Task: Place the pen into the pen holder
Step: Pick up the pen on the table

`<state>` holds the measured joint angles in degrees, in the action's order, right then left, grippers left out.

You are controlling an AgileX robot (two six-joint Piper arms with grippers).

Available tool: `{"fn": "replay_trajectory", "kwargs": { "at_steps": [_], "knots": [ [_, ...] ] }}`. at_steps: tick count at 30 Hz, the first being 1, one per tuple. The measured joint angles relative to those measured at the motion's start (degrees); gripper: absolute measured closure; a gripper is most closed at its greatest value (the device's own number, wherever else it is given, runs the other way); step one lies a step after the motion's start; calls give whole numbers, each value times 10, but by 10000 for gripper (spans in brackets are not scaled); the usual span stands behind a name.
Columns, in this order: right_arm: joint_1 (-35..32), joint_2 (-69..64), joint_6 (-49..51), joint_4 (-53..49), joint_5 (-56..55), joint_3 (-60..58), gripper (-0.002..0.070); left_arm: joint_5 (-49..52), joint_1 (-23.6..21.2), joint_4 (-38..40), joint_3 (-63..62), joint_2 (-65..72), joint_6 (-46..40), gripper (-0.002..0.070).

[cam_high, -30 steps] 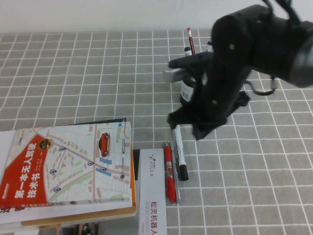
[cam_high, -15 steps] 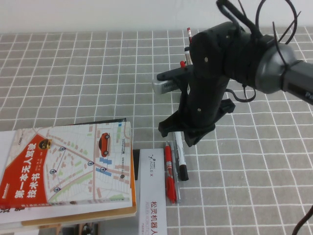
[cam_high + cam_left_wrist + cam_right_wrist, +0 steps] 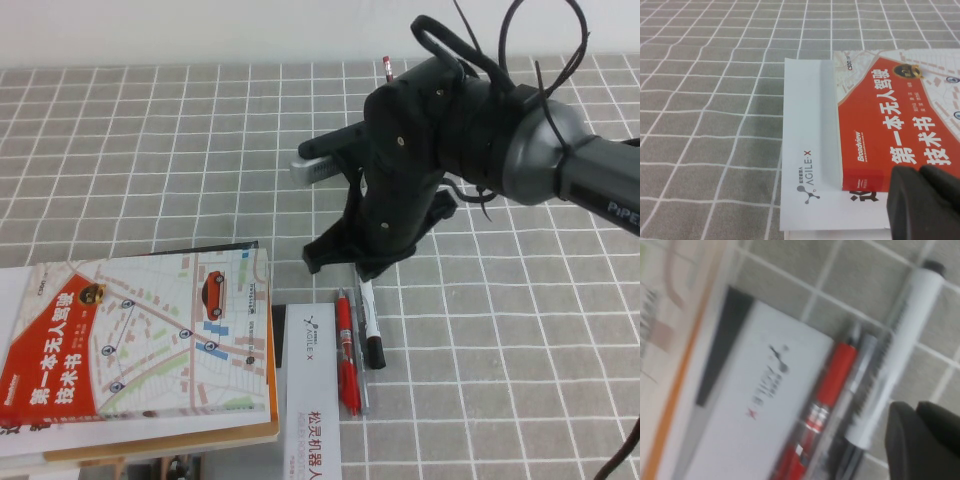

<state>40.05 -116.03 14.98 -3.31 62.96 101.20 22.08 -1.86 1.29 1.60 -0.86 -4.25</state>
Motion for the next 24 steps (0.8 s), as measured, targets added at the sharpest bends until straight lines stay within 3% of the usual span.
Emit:
{"fn": "replay_trajectory", "kwargs": {
  "at_steps": [10,14,18,21,24],
  "knots": [
    [0,-29,1,2,-10,0,674,0,0,0,0,0,0,678],
    [0,-42,4,-18,-4,0,554,0,0,0,0,0,0,678],
    [0,-54,30,-20,-7,0,362,0,0,0,0,0,0,678],
    [0,-64,43,-20,-8,0,320,0,0,0,0,0,0,678],
    [0,-77,46,-20,-8,0,330,0,0,0,0,0,0,678]
  ]
}}
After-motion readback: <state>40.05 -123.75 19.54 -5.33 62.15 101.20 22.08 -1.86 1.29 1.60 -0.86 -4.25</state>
